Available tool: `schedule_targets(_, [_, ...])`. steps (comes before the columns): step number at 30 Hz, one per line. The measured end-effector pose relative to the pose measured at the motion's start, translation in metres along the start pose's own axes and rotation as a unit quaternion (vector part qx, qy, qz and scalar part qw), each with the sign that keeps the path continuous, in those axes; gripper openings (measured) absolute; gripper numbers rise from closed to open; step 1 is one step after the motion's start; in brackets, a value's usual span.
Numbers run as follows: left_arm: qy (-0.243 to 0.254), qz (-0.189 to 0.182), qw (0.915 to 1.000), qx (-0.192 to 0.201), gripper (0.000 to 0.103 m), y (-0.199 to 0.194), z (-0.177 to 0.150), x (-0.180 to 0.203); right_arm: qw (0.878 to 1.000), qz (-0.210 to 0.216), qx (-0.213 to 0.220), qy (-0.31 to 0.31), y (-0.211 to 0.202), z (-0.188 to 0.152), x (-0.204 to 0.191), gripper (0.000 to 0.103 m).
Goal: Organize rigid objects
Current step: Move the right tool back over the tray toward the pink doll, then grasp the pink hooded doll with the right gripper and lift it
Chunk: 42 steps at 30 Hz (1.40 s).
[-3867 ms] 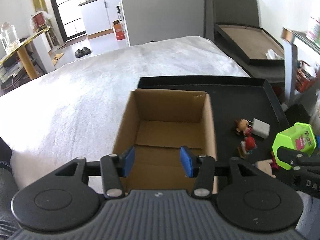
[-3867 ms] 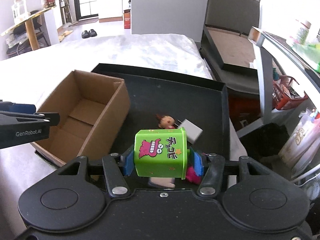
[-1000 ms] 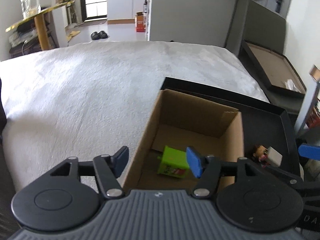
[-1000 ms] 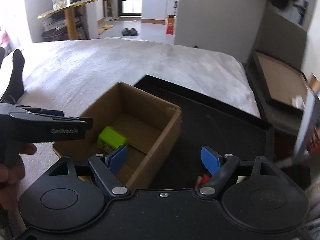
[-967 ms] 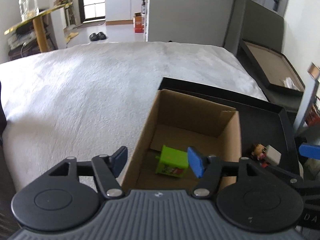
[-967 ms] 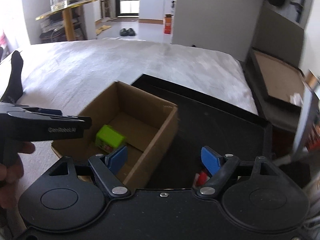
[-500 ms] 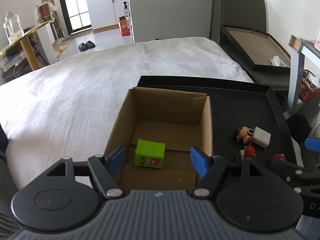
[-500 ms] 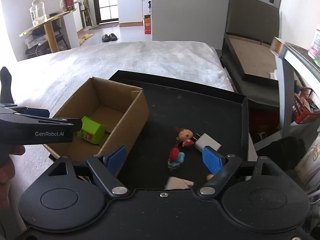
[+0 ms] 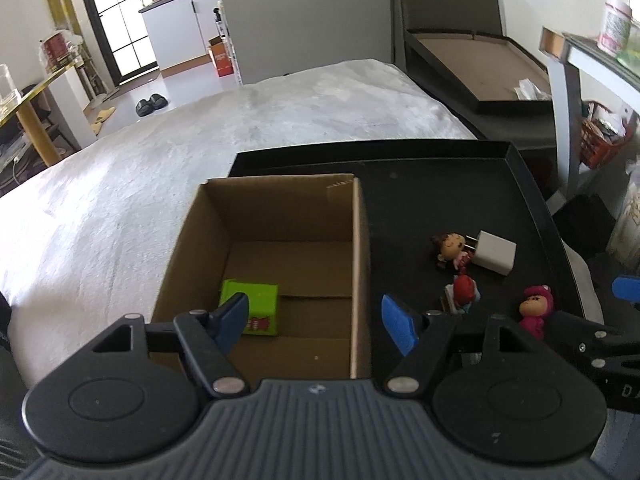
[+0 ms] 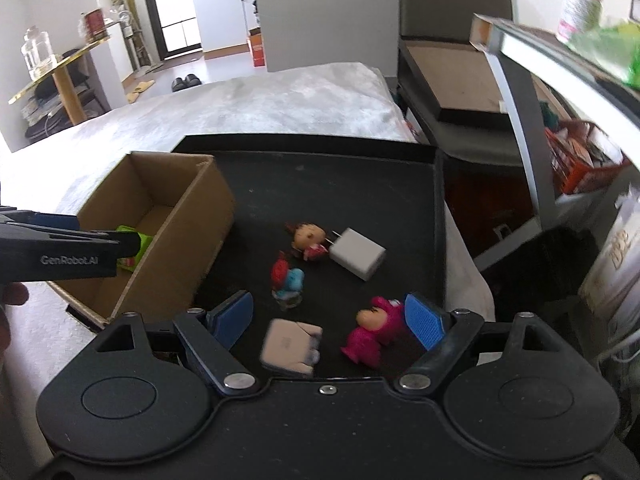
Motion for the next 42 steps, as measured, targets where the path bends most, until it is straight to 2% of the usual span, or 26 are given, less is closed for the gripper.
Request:
schedule_targets(8, [0.032,0.005,0.9994,-0.012,0.072,0.013,-0.001,0.027,1.0,0.005,-0.012,0.022,0.017,-0.008,0.018,0.082])
schedule_targets(11, [0.038,0.008,0.9991,-0.019,0.072,0.02,-0.002,0.033,0.999,0.01,-0.019,0.032,0.026,-0.007,0.023,0.077])
schedule_targets(16, [0.039,0.017,0.9987,-0.029,0.072,0.031,-0.001,0.034,0.999,0.014,-0.031,0.037,0.042,-0.006,0.027,0.077])
schedule_targets(22, [0.033,0.014,0.9988,-0.034,0.072,0.041,0.001,0.034,0.998,0.015,-0.048,0.045,0.064,-0.004,0.032,0.071])
schedule_targets(34, [0.046,0.022,0.9976,-0.047,0.072,0.059,0.0,0.045,0.997,0.009,-0.069,0.045,0.09,-0.005,0.035,0.07])
schedule_targets(37, [0.046,0.023,0.9975,-0.05,0.072,0.061,0.0,0.044,0.996,0.007,-0.079,0.044,0.097,-0.006,0.035,0.063])
schedule_targets(39, [0.044,0.022,0.9975,-0.05,0.072,0.062,0.0,0.044,0.995,0.007,-0.093,0.044,0.103,-0.007,0.036,0.042])
schedule_targets(42, [0.042,0.02,0.9978,-0.047,0.072,0.06,0.001,0.041,0.995,0.003,-0.09,0.035,0.101,-0.008,0.034,0.04])
Point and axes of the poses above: each gripper's, at about its wrist camera, not at the fingertips, and y roughly the way its jaws point, x to its right, z to its top, the point moved 6 cm from there along y, roughly the way its jaws point, and after that the axes turned 14 degrees about -x, right-handed, at the moved point
